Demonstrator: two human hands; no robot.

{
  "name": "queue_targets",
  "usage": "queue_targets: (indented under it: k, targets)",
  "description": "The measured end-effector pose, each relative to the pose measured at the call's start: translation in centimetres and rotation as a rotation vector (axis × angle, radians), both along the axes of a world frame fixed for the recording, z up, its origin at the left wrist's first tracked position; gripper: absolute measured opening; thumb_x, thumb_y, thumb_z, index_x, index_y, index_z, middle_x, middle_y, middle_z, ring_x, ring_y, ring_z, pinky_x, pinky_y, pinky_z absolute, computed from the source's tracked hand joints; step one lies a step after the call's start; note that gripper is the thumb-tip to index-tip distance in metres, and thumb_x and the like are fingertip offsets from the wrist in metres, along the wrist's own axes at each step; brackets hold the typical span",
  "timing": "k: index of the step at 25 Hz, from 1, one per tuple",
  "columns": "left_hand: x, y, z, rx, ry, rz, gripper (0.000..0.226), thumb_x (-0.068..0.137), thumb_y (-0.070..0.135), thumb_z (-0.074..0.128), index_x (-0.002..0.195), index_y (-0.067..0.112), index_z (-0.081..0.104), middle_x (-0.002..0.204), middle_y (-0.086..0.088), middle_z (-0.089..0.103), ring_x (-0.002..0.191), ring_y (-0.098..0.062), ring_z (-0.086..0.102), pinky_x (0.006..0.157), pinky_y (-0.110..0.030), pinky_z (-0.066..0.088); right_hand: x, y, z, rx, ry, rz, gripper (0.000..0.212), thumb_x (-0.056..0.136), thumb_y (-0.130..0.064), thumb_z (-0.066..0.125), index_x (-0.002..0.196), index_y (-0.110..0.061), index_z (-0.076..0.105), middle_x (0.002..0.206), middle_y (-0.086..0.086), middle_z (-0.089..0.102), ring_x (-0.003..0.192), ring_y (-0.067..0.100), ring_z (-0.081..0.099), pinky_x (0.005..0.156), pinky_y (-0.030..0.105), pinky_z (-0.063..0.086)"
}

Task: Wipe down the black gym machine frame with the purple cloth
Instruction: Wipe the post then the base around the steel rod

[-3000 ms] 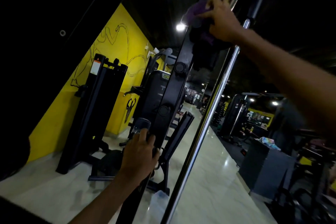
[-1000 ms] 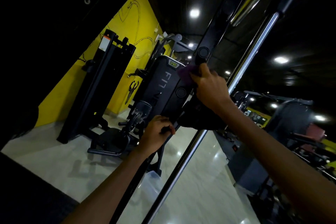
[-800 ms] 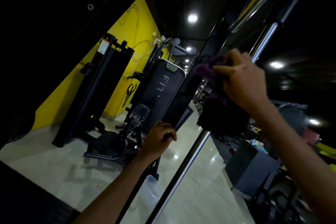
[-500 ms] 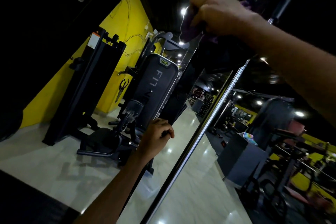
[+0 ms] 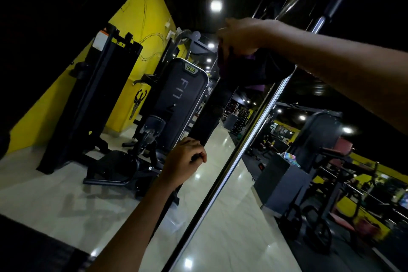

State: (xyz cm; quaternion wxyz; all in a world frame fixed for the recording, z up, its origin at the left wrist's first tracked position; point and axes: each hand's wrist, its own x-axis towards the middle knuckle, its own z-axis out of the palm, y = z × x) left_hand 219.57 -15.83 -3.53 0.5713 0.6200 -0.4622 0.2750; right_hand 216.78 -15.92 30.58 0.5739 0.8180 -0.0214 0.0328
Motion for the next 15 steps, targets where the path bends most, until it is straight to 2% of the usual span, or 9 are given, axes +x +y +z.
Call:
queue_targets:
  k: [3, 5, 7, 9, 11, 13, 15]
  targets:
    - [-0.3, 0.3, 0.2, 0.016, -0.019, 0.02, 0.011, 0.074, 0.008, 0.058, 0.067, 0.013, 0.065, 0.073, 0.003, 0.062, 0.095, -0.007, 0.048, 0.075, -0.012, 0.035, -1.8, -0.1, 0.0, 0.205, -0.029, 0.058, 0.028, 0.093, -0.006, 0.048, 0.119, -0.004, 0.058, 0.115, 0.019, 0.059, 0.101, 0.035, 0.054, 0.075, 0.035, 0.042]
    - [-0.4, 0.3, 0.2, 0.024, -0.018, 0.022, 0.013, 0.075, 0.001, 0.062, 0.068, 0.011, 0.065, 0.075, 0.001, 0.062, 0.094, -0.005, 0.047, 0.075, -0.009, 0.034, -3.2, -2.4, -0.2, 0.367, -0.193, 0.155, 0.032, 0.091, -0.002, 0.047, 0.117, -0.009, 0.063, 0.116, 0.019, 0.057, 0.101, 0.035, 0.054, 0.076, 0.034, 0.041]
    - [-0.5, 0.1, 0.1, 0.017, 0.043, -0.007, 0.014, 0.076, -0.001, 0.06, 0.069, 0.009, 0.066, 0.078, -0.003, 0.063, 0.094, -0.005, 0.047, 0.08, -0.004, 0.032, -4.4, -6.2, -1.9, 0.584, -0.393, 0.302, 0.038, 0.089, -0.001, 0.051, 0.123, -0.014, 0.063, 0.122, 0.022, 0.048, 0.111, 0.038, 0.049, 0.086, 0.035, 0.039]
    - [-0.7, -0.1, 0.1, 0.006, 0.115, -0.04, 0.016, 0.076, -0.002, 0.056, 0.07, 0.009, 0.066, 0.08, -0.003, 0.063, 0.1, -0.009, 0.048, 0.084, -0.001, 0.028, -5.5, -9.1, -5.9, 0.822, -0.556, 0.483, 0.041, 0.085, 0.003, 0.051, 0.125, -0.005, 0.06, 0.121, 0.028, 0.041, 0.113, 0.04, 0.045, 0.096, 0.031, 0.035]
    - [-0.9, -0.1, 0.1, 0.028, 0.158, -0.06, 0.023, 0.076, -0.01, 0.056, 0.07, 0.01, 0.066, 0.08, 0.006, 0.059, 0.104, -0.012, 0.048, 0.084, 0.0, 0.028, -5.5, -10.8, -9.5, 0.982, -0.709, 0.617, 0.039, 0.082, 0.003, 0.049, 0.121, 0.005, 0.059, 0.119, 0.032, 0.04, 0.109, 0.039, 0.045, 0.096, 0.024, 0.033]
    - [-1.2, 0.1, 0.4, 0.023, 0.188, -0.089, 0.029, 0.076, -0.015, 0.056, 0.069, 0.012, 0.065, 0.079, 0.014, 0.053, 0.101, -0.007, 0.046, 0.082, 0.001, 0.029, -5.2, -12.1, -11.6, 1.022, -0.745, 0.654, 0.033, 0.082, 0.003, 0.05, 0.112, 0.008, 0.062, 0.116, 0.032, 0.042, 0.107, 0.035, 0.047, 0.093, 0.023, 0.034]
    - [-1.3, 0.3, 0.6, 0.007, 0.19, -0.104, 0.034, 0.074, -0.017, 0.056, 0.067, 0.016, 0.062, 0.078, 0.016, 0.051, 0.094, -0.001, 0.045, 0.079, -0.002, 0.031, -6.0, -13.6, -11.9, 0.928, -0.65, 0.657, 0.03, 0.078, 0.005, 0.053, 0.104, 0.006, 0.068, 0.112, 0.031, 0.046, 0.105, 0.042, 0.05, 0.09, 0.031, 0.039]
